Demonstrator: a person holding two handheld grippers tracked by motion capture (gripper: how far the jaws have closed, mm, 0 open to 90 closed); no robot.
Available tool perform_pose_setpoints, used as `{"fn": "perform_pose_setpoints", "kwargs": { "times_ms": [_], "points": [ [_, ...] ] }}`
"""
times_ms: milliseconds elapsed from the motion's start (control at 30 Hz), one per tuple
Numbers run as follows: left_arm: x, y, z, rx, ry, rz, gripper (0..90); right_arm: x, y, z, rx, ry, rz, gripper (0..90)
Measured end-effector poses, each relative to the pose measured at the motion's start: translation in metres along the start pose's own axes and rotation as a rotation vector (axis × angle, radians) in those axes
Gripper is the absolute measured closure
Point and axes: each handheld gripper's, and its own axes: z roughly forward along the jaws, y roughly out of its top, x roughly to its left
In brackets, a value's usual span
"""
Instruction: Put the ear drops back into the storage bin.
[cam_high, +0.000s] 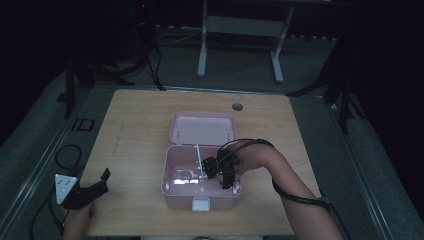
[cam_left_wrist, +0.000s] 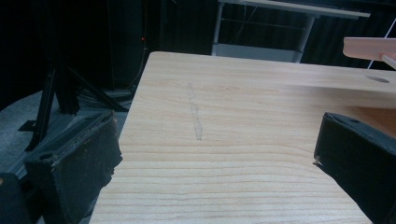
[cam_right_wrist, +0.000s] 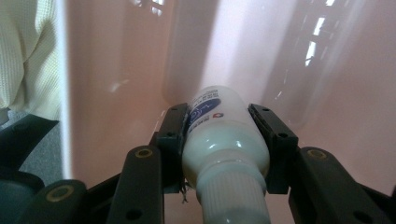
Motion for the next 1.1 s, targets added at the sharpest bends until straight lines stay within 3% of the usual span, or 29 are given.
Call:
{"fn": "perform_pose_setpoints", "kwargs": {
  "times_ms": [567,900,1100],
  "points": [
    [0.000,0.000,0.000,0.001,-0.001,-0.001,0.5,-0.007,0.008,0.033,0.035,0.063,-0.003,59.5],
    [0.000,0.000,0.000,0.001,0.000,-0.001,0.5,-0.007,0.011,0.046,0.037,0.049,-0.020,59.5],
    [0.000,0.000,0.000,0.001,-0.002,-0.001,0.5,-0.008,0.010,0.050,0.060,0.044,-0.001,59.4]
  ]
}}
